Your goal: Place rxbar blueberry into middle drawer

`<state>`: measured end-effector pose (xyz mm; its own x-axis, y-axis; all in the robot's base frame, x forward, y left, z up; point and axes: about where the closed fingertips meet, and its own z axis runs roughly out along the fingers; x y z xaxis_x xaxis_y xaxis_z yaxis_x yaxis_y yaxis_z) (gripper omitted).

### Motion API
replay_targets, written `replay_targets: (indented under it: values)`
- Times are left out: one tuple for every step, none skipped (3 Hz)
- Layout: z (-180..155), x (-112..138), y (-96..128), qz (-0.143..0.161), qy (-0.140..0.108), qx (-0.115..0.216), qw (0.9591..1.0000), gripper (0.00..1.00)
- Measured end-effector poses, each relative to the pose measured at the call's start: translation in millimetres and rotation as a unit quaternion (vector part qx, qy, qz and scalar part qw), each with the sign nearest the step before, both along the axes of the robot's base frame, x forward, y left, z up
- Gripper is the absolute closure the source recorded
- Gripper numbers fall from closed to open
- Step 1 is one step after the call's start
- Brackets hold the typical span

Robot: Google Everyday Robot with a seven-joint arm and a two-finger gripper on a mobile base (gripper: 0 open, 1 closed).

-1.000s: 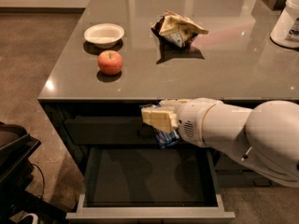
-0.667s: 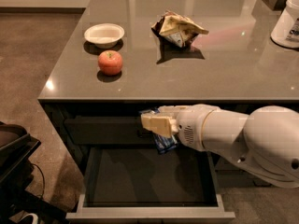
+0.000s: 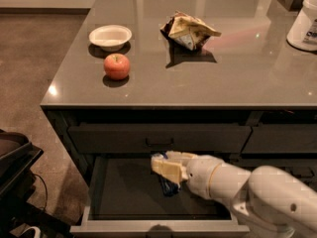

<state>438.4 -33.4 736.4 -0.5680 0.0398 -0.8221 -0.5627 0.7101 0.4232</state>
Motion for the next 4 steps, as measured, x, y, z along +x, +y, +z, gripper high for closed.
replay_targets:
  values:
    - [-65,4,-9,-0.031,0.037,0.04,0.998,1.0]
    - [-92,3,-5,-0.035,0.062,0.079,0.9943,1.0]
    - [-92,3,-5,-0.035,0.062,0.079,0.9943,1.0]
    - [-128,26,-22,-0.064,0.085,0.085,0.9907,1.0]
